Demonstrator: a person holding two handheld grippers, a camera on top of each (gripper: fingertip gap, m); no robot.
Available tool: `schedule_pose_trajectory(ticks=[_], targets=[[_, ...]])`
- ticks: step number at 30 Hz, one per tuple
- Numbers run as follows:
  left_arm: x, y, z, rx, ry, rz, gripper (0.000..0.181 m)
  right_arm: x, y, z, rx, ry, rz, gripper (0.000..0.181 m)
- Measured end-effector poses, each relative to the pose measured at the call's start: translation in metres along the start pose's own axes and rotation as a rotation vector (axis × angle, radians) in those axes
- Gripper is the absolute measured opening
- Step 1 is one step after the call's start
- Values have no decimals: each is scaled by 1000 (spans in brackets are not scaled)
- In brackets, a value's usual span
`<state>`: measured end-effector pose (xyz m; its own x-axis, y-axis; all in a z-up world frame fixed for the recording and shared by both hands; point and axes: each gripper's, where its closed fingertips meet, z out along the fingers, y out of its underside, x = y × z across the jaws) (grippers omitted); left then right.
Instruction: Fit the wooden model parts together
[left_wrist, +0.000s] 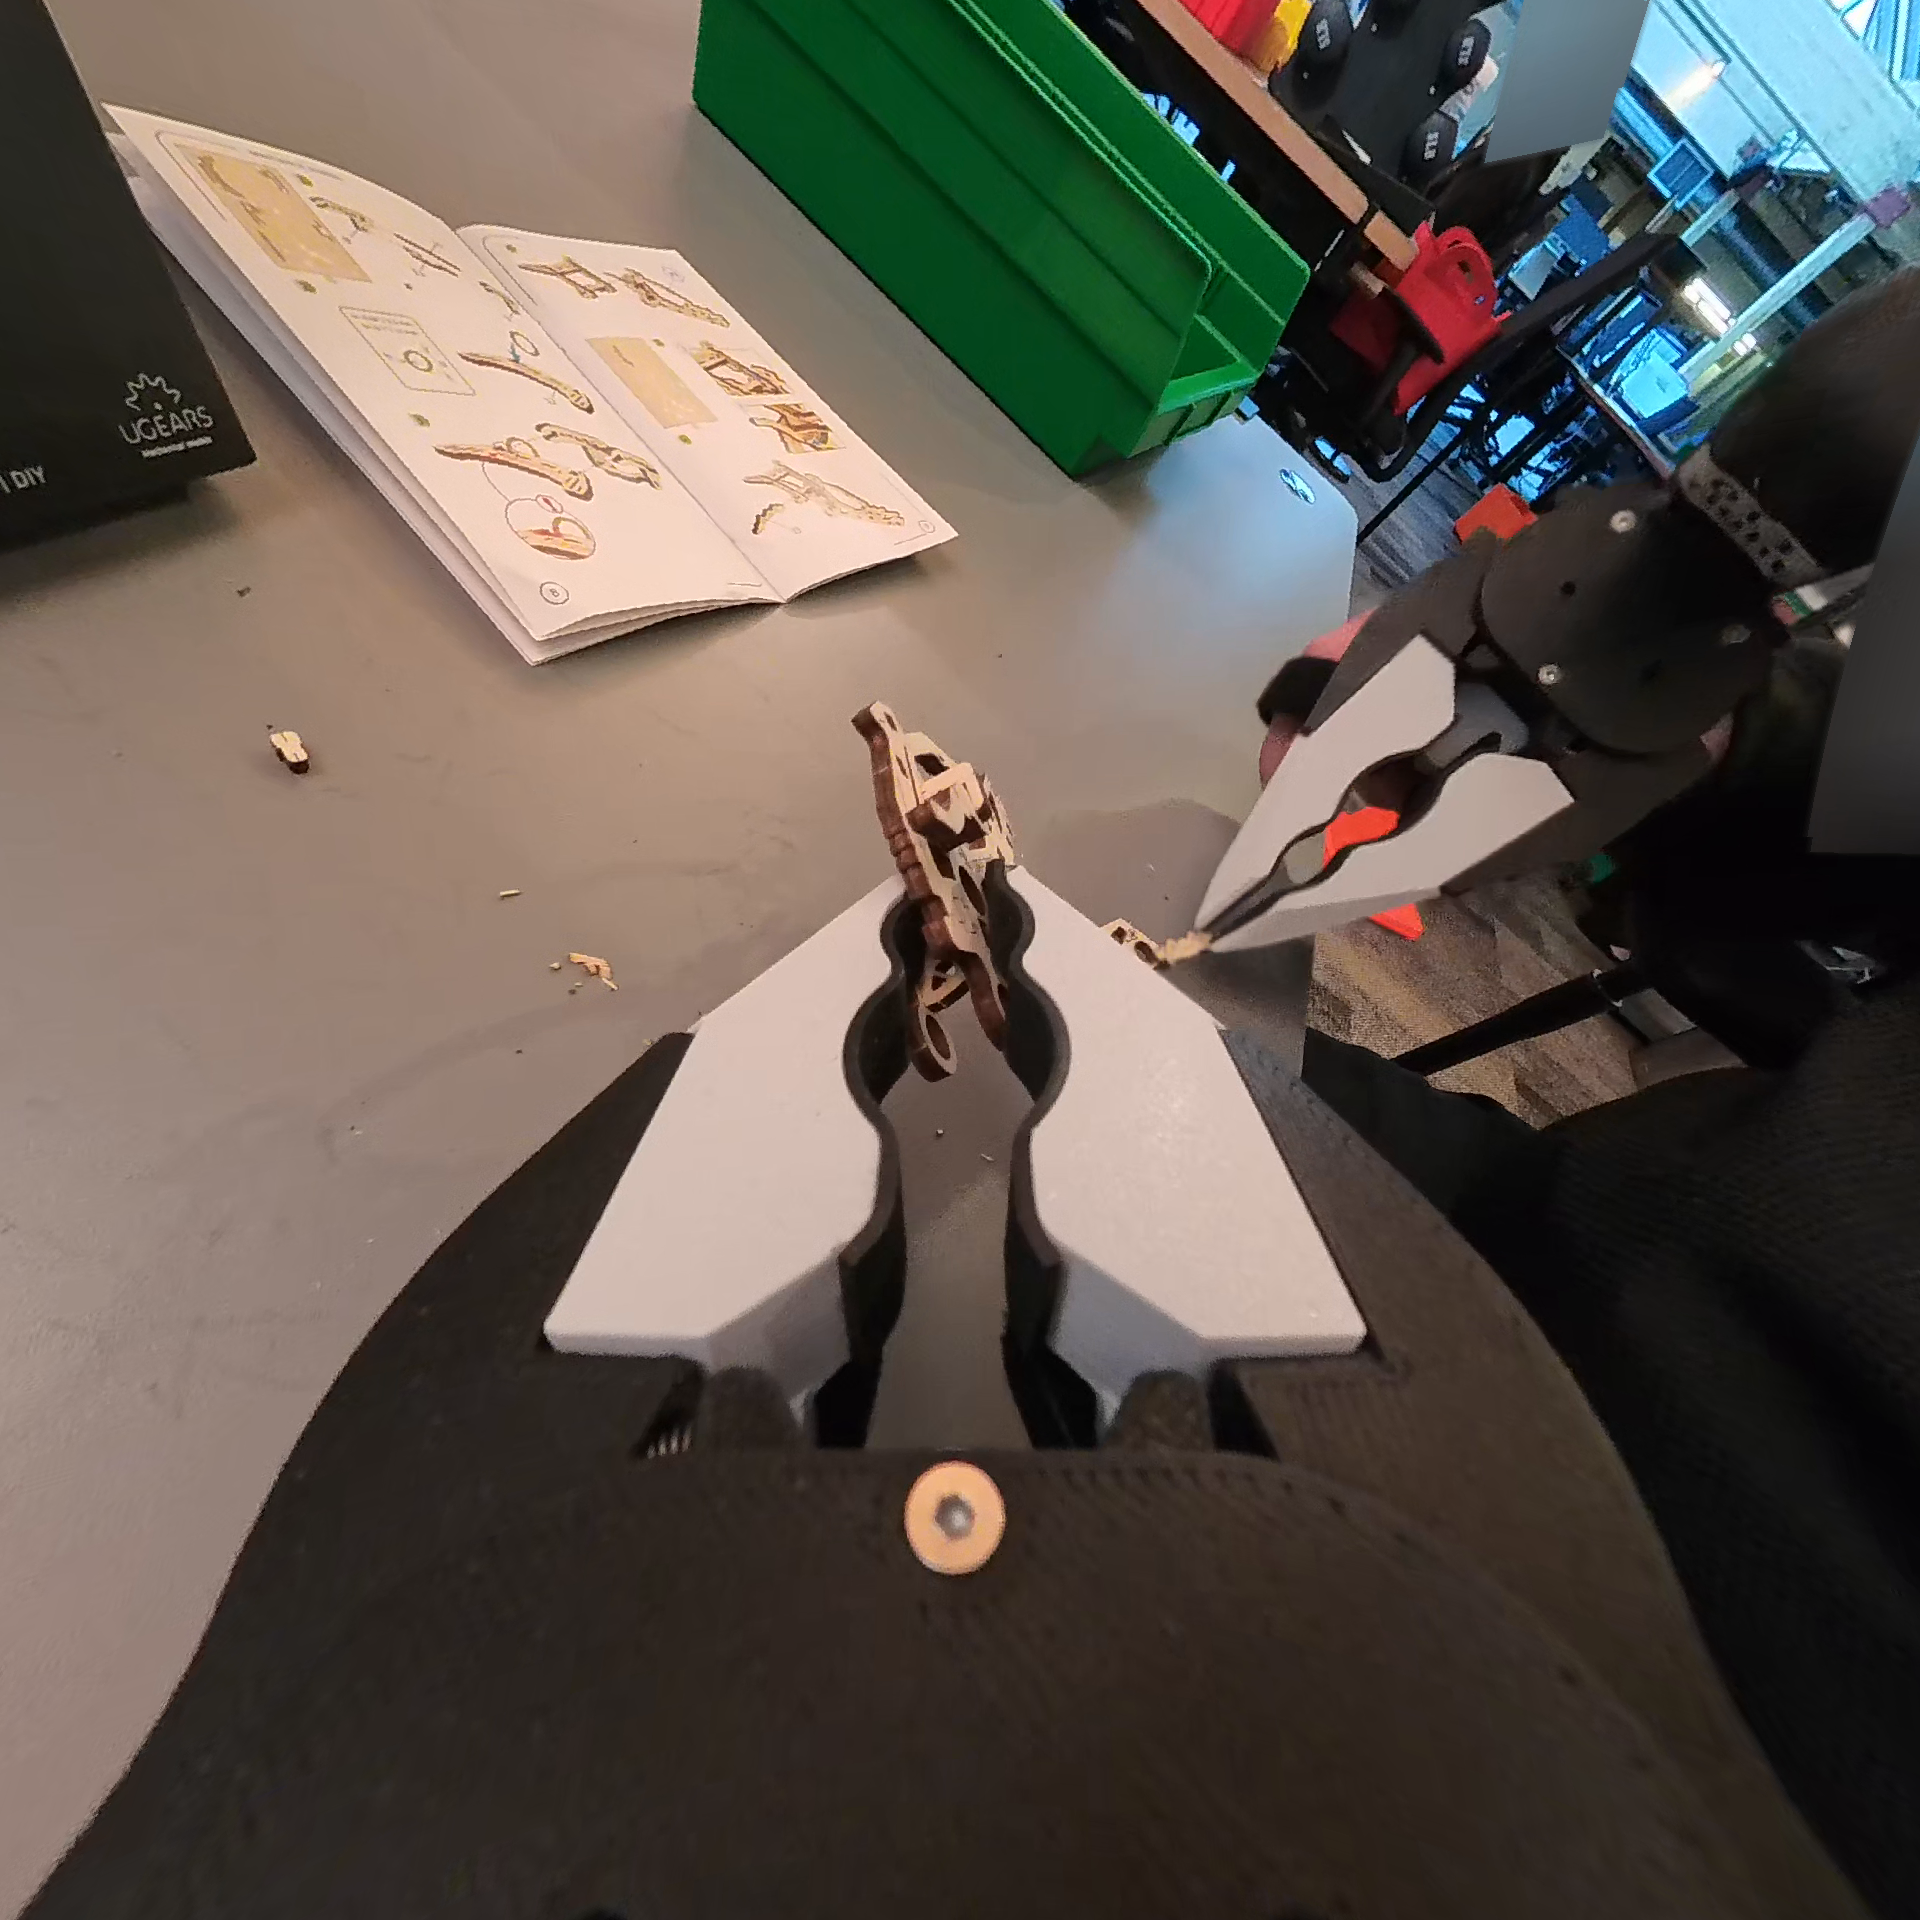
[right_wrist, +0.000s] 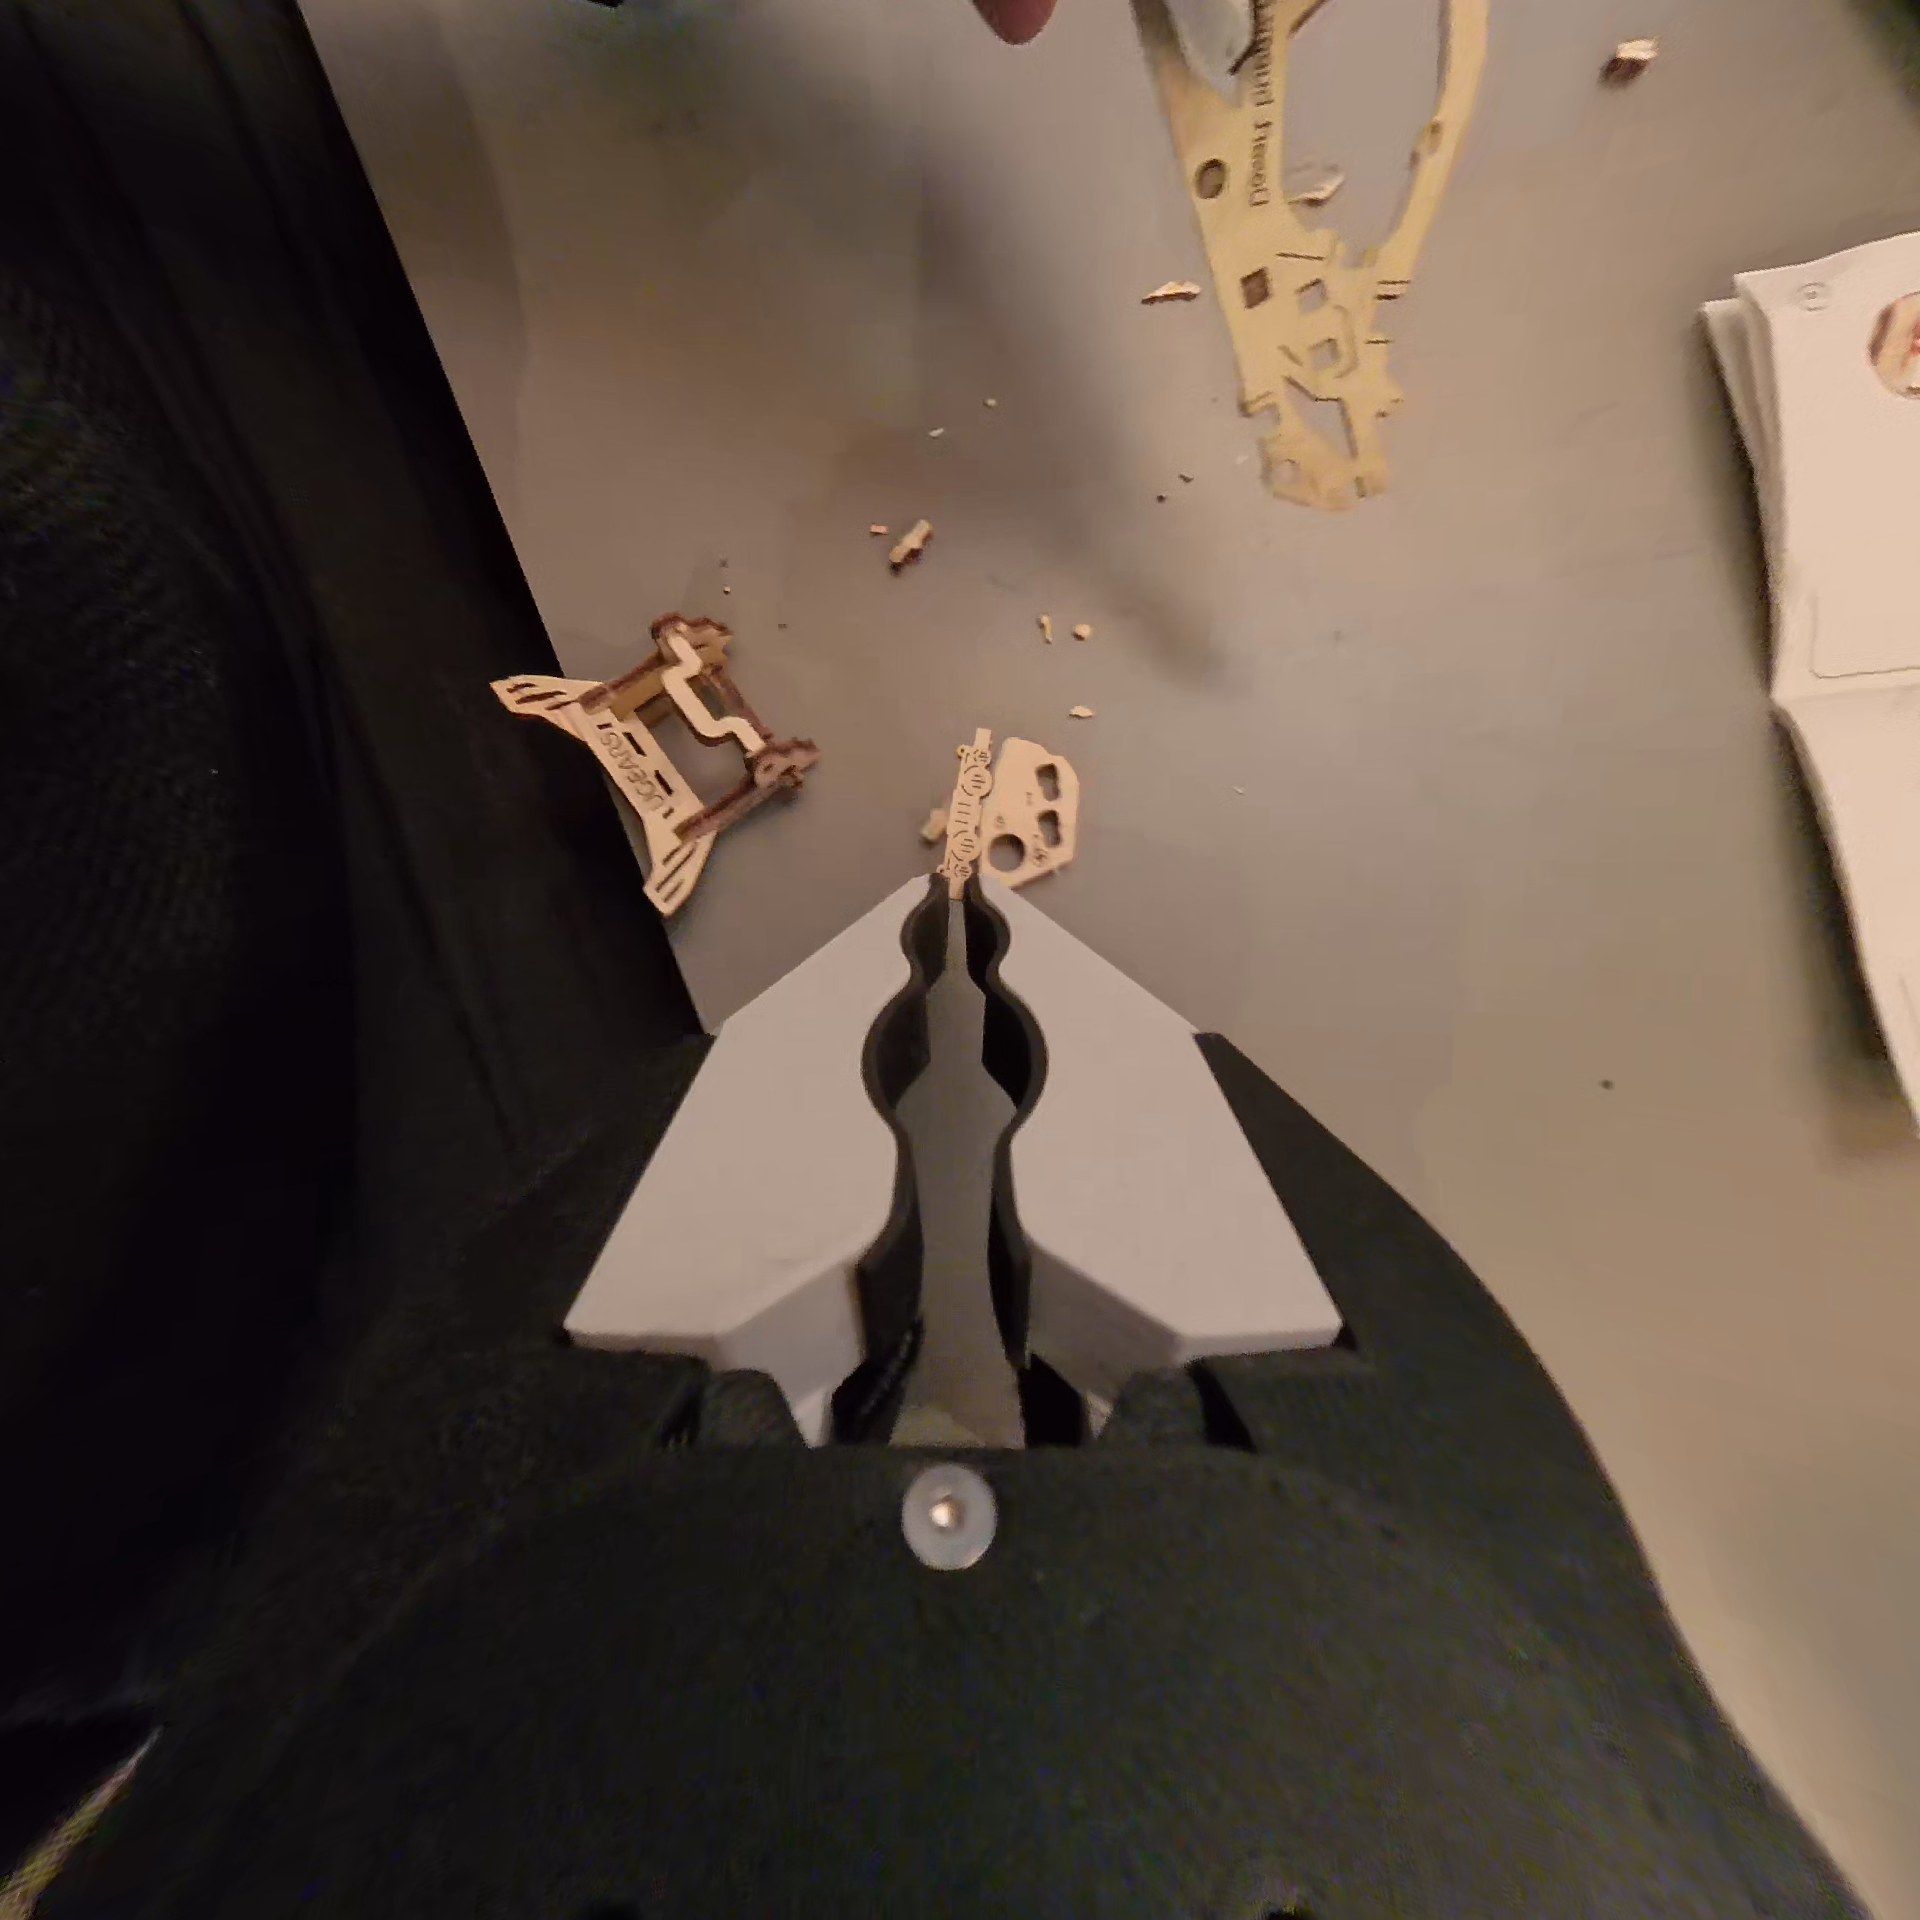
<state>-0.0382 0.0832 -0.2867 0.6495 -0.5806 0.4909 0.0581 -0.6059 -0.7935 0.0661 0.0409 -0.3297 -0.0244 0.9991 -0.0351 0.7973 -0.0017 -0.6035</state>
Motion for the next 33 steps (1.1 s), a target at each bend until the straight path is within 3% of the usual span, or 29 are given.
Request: schedule_pose_trajectory(ticks=[10,18,33], targets=[[-3,2,3,-9,-17,5,9,39,8,-4,-21,108,-48,0],[-6,1,3,-12,-38,13,9,50,-33,-12,38,173,-117,0],[-7,-3,4,-83,-141,185,9,58,-68,-7,149,139,-108,0]])
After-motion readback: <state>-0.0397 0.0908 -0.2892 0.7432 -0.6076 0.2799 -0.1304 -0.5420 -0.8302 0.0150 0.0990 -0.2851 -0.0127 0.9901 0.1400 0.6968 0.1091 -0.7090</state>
